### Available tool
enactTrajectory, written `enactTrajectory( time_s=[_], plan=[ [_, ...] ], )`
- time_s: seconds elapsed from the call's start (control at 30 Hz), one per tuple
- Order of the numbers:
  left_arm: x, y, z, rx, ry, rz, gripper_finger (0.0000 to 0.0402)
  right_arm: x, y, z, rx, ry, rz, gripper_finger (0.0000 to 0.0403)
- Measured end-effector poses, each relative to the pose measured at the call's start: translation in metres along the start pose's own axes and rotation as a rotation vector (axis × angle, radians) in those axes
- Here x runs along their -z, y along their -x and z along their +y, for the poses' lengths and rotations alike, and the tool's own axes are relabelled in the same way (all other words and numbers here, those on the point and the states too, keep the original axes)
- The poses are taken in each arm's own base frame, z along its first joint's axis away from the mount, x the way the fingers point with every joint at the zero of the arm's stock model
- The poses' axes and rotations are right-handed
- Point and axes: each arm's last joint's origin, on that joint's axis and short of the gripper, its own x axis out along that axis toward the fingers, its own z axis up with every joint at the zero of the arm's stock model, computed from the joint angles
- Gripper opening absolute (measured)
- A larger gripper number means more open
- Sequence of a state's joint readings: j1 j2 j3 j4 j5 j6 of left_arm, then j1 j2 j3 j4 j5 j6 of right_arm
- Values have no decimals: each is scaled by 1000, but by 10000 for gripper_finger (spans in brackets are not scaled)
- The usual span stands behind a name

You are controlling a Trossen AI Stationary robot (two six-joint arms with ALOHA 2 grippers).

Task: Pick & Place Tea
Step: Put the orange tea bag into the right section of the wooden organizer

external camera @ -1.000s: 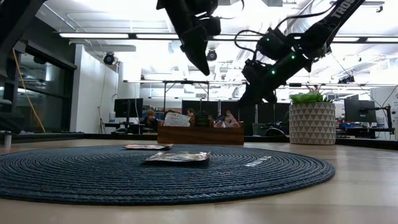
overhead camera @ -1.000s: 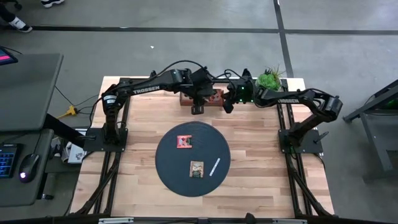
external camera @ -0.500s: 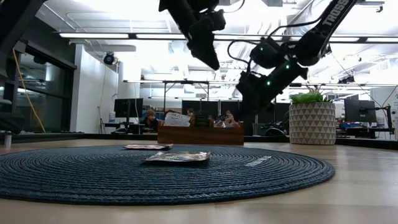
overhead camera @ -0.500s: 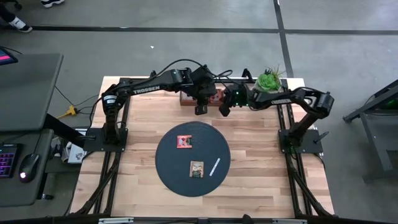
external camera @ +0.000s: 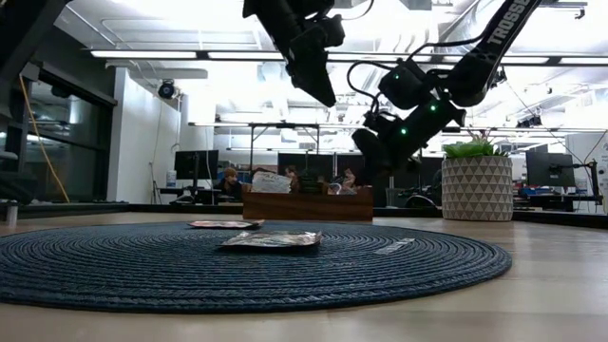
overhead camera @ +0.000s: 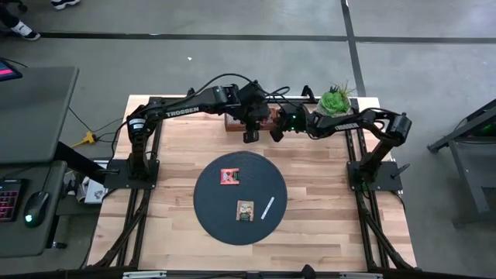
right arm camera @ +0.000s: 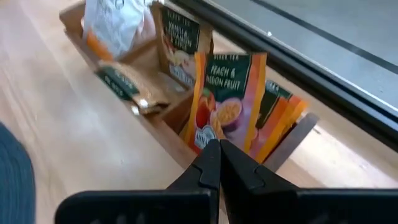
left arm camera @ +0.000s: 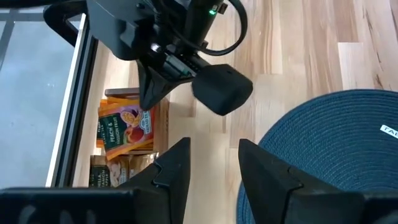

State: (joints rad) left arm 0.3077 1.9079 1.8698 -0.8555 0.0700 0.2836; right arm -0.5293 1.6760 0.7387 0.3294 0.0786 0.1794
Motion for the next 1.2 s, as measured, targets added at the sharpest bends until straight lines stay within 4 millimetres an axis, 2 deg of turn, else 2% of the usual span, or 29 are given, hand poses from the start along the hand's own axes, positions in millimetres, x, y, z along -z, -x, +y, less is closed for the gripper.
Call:
enactTrajectory(
  time_s=[0.17,0.37,0.6,0.83,0.97,1.1,1.2],
  plan=[
    [0,0,0,2,4,-1,131,-1,-4,1,-4,-49,-42,0],
    [0,0,0,1,5,4,131,10,-17,3,2,-93,-16,0],
    [2,0,0,5,5,17,131,6,-15,7,-14,-97,-60,0],
    [3,1,-1,2,-26,30,131,-16,6,11,-40,-51,-158,0],
    [10,10,-2,-18,-57,113,131,-30,30,14,-120,5,-166,0],
    [20,9,-3,-58,-60,231,131,-35,58,20,-182,72,-123,0],
    [24,10,-4,-54,-66,276,131,-37,78,28,-292,110,-98,0]
  ],
)
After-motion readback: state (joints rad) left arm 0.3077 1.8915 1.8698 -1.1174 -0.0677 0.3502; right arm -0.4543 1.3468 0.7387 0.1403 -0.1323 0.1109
